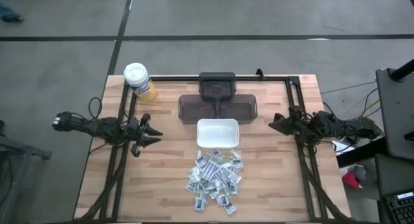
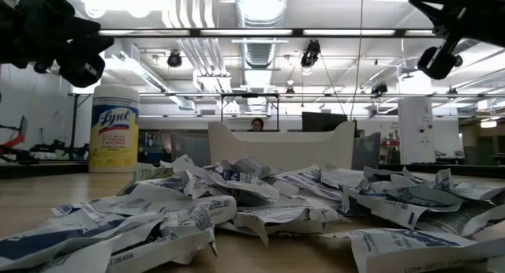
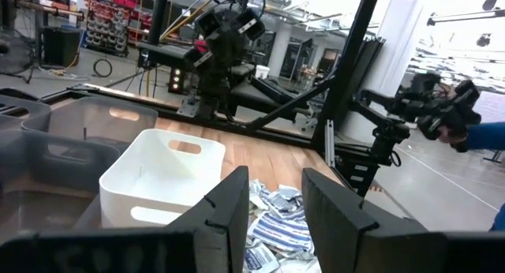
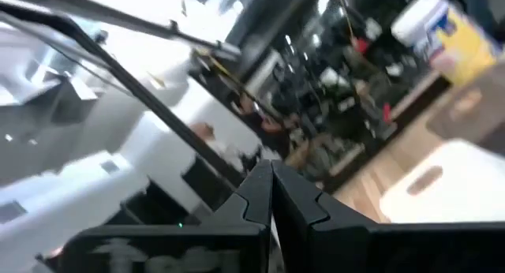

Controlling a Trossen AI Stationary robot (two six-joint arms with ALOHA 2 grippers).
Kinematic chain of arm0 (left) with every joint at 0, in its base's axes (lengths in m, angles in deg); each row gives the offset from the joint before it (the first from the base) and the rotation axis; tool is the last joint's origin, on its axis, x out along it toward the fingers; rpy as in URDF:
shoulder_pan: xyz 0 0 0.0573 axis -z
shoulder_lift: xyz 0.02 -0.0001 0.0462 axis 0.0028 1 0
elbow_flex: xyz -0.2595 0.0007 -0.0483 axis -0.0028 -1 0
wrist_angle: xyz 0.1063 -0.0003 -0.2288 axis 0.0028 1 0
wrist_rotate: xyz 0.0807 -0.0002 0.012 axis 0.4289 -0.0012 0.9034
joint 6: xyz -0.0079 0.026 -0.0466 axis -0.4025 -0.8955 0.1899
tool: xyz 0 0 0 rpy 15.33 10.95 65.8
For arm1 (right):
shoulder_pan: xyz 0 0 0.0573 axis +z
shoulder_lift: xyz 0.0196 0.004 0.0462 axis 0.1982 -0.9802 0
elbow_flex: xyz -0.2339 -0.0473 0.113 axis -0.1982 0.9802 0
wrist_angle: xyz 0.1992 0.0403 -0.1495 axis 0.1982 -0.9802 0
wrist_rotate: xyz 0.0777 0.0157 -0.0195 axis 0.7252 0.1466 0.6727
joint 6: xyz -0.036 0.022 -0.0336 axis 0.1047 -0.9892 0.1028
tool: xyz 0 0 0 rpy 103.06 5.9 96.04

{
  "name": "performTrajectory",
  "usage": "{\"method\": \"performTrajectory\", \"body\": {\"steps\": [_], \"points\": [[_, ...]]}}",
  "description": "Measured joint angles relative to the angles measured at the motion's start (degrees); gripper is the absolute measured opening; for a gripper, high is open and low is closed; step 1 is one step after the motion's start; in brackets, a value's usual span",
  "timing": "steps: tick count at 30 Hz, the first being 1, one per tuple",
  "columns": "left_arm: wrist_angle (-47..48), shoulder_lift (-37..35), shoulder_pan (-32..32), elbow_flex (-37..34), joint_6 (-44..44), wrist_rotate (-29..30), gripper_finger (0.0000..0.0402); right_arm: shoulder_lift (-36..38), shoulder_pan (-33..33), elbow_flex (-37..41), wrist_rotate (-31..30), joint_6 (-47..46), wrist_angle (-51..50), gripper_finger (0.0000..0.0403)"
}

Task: Pick & Place First Aid Supplies
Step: Put the green bandage into the top black bin

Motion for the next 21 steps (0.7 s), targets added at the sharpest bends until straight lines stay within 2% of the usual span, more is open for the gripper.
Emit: {"method": "performTrajectory", "body": {"steps": [5, 11, 14, 17, 21], "points": [[1.3, 0.0, 0.0, 0.0, 0.1, -0.1, 0.0115, -10.8, 4.2, -10.6, 0.4, -2.5, -15.6, 0.0008], [2.8, 0.0, 0.0, 0.0, 0.1, -0.2, 0.0115, -29.4, 8.8, -26.4, 2.2, -5.6, -41.3, 0.0008], [3.5, 0.0, 0.0, 0.0, 0.1, -0.2, 0.0115, -38.4, 9.8, -32.6, 4.9, -7.5, -52.5, 0.0008], [3.9, 0.0, 0.0, 0.0, 0.1, -0.2, 0.0115, -46.3, 9.9, -36.9, 7.2, -8.5, -59.5, 0.0008], [4.2, 0.0, 0.0, 0.0, 0.1, -0.2, 0.0115, -55.2, 9.9, -39.9, 7.6, -7.1, -61.4, 0.0008]]}}
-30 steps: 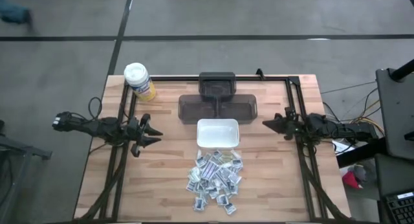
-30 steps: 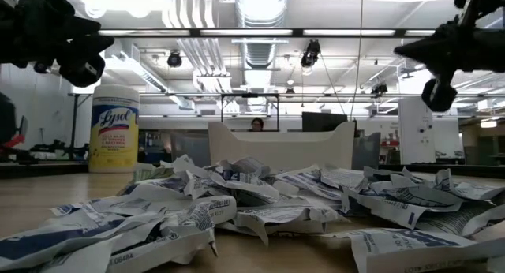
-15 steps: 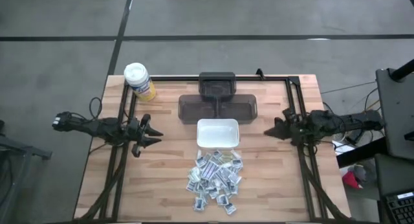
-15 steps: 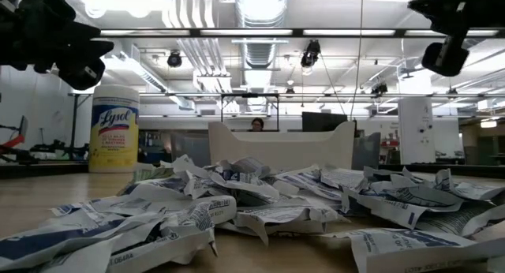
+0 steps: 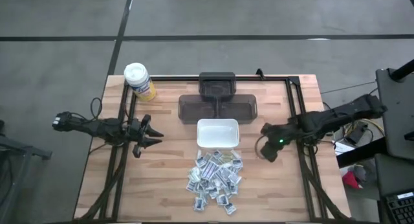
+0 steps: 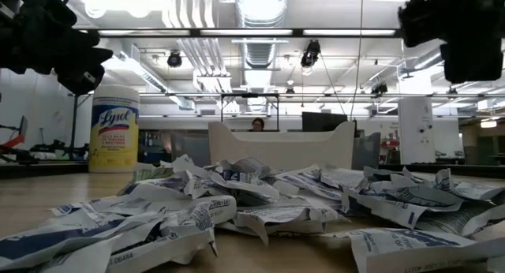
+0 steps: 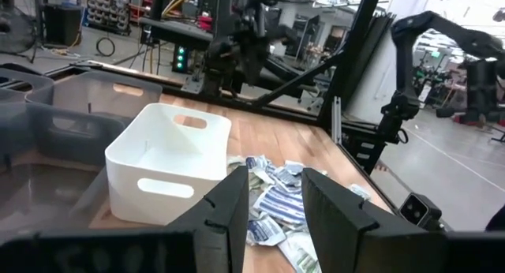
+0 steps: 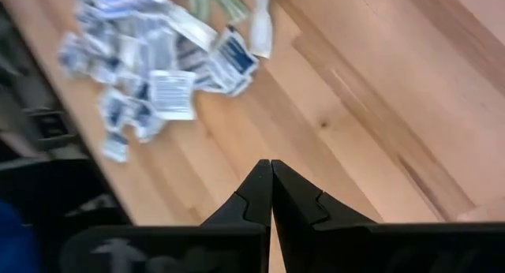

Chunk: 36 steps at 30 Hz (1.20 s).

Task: Pick & Place First Aid Supplies
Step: Put the green bandage into the top black bin

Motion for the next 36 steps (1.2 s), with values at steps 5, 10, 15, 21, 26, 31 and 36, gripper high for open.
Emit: {"method": "performTrajectory", "body": {"steps": [5, 10, 15, 21, 26, 31, 36], "points": [[0.3, 0.0, 0.0, 0.0, 0.0, 0.0, 0.0115, -8.9, 0.0, -3.5, 2.8, 1.0, 0.1, 0.0008], [0.8, 0.0, 0.0, 0.0, 0.0, 0.0, 0.0115, -15.4, 0.0, -7.9, 3.1, 4.0, 1.4, 0.0008], [1.0, 0.0, 0.0, 0.0, 0.0, -0.1, 0.0115, -20.4, 0.0, -13.2, 2.7, 10.6, 2.0, 0.0009], [1.0, 0.0, 0.0, 0.0, 0.0, -0.1, 0.0115, -25.7, 0.5, -18.0, 2.7, 12.2, 2.0, 0.0038], [1.0, 0.0, 0.0, 0.0, 0.0, -0.1, 0.0115, -30.1, 1.5, -19.8, 2.7, 9.8, 1.9, 0.0078], [1.0, 0.0, 0.0, 0.0, 0.0, -0.1, 0.0115, -34.4, 2.9, -20.6, 2.7, 7.0, 1.8, 0.0110], [1.0, 0.0, 0.0, 0.0, 0.0, -0.1, 0.0115, -37.6, 3.8, -21.2, 1.9, 5.2, 2.1, 0.0125]]}}
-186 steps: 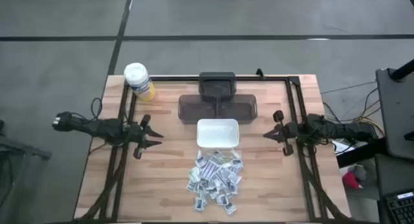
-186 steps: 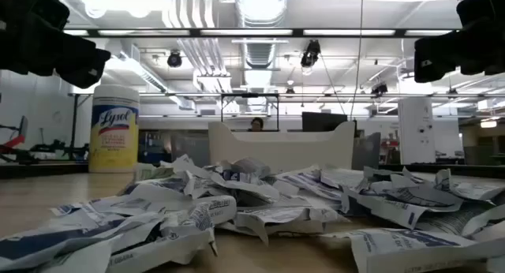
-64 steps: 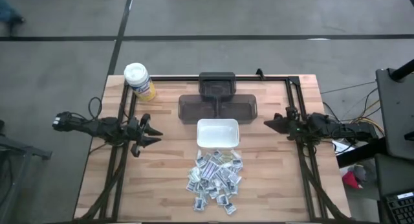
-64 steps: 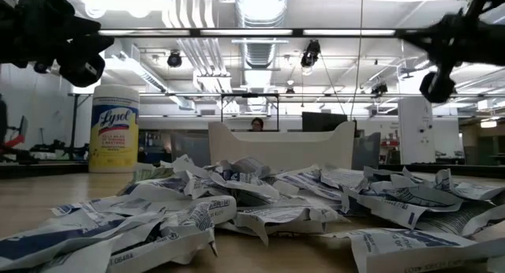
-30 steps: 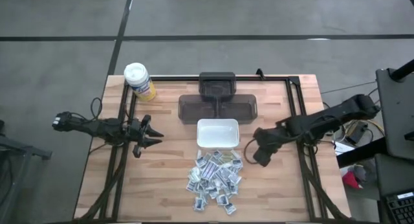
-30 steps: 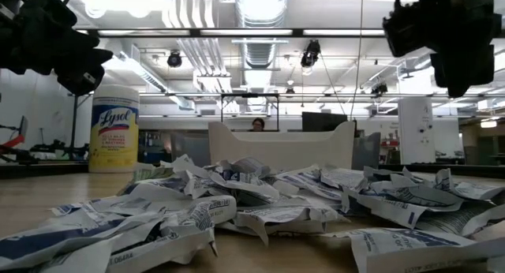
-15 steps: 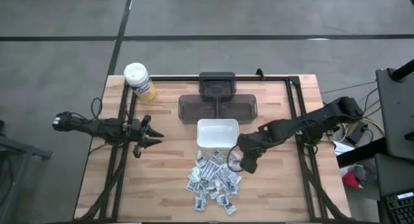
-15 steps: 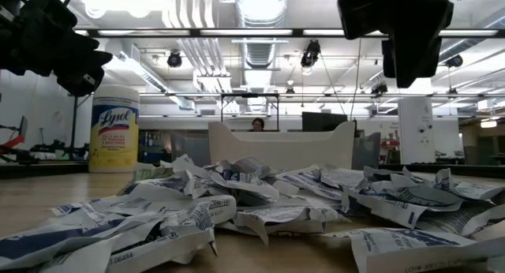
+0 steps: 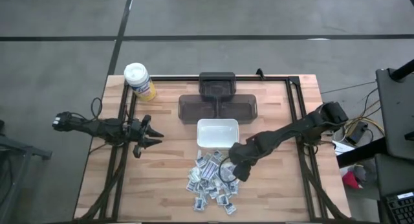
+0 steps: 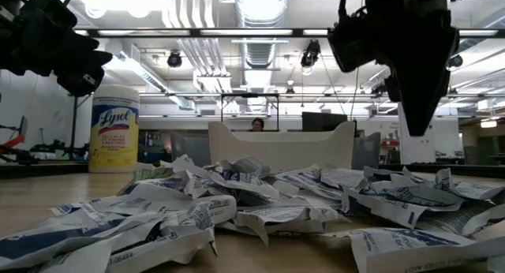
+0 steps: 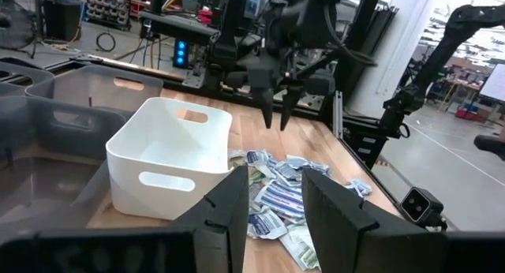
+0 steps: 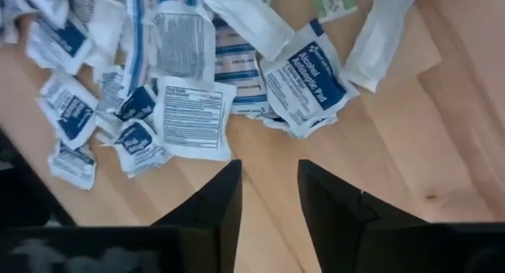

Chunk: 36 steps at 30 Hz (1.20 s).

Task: Pick & Place First Aid Supplies
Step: Put the green bandage into the top black bin

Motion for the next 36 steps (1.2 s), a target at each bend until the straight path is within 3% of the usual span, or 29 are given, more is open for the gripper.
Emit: {"method": "performTrajectory", "body": {"steps": [10, 16, 24, 36], "points": [[0.0, 0.0, 0.0, 0.0, 0.2, 0.0, 0.0115, -0.9, 1.2, 1.1, -4.3, -2.6, 1.7, 0.0123], [0.0, 0.0, 0.0, 0.0, 0.2, 0.0, 0.0115, -0.6, 3.9, 2.5, -7.4, 9.6, 1.7, 0.0119], [0.0, 0.0, 0.0, 0.0, 1.5, 0.0, 0.0115, -0.6, 4.1, 3.9, -8.7, 25.2, 10.9, 0.0128], [0.0, 0.0, 0.0, 0.0, 2.5, 0.0, 0.0115, -0.6, 4.1, 5.0, -8.6, 31.7, 11.6, 0.0123]]}}
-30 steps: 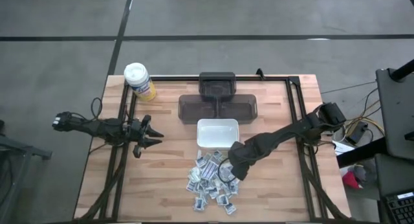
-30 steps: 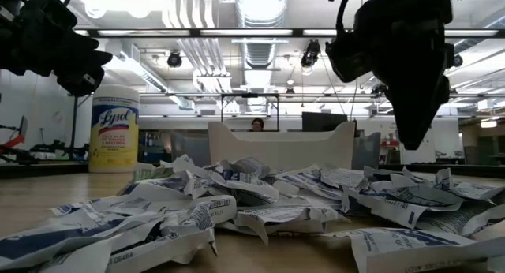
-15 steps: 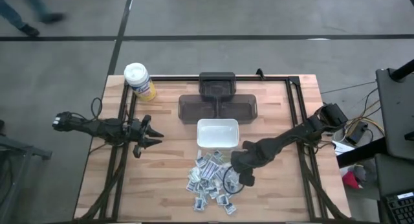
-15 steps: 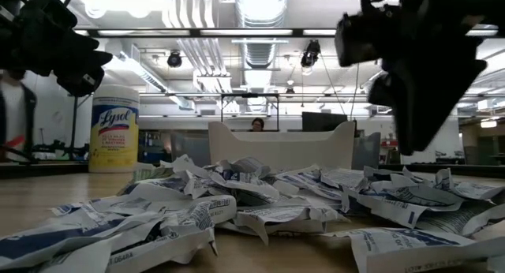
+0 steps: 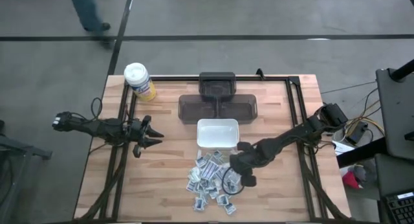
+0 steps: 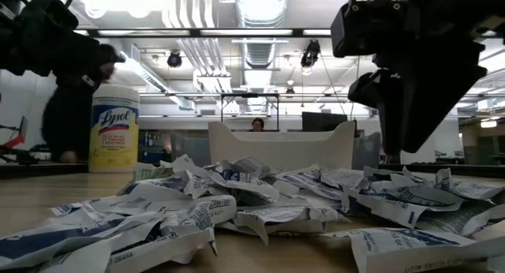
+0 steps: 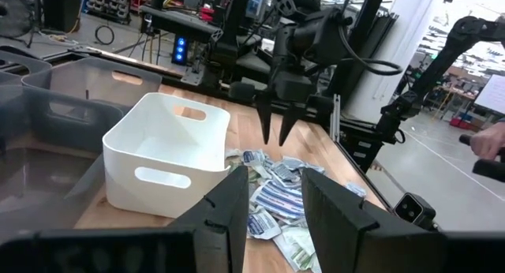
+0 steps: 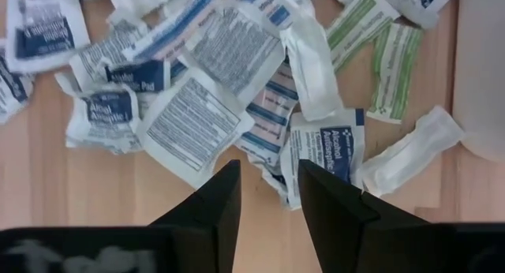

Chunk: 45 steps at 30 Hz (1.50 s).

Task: Pick & Place First Aid Supplies
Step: Put the green bandage into the top black bin

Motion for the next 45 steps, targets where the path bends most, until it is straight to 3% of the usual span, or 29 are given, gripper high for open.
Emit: {"method": "performTrajectory", "body": {"steps": [30, 45], "points": [[0.0, 0.0, 0.0, 0.0, 0.0, 0.0, 0.0115, -3.8, 0.2, 0.0, -1.4, 2.2, 1.1, 0.0146], [0.0, 0.0, 0.0, 0.0, -0.1, 0.0, 0.0115, -5.6, 0.2, -0.1, -1.7, 2.3, 1.3, 0.0121]]}}
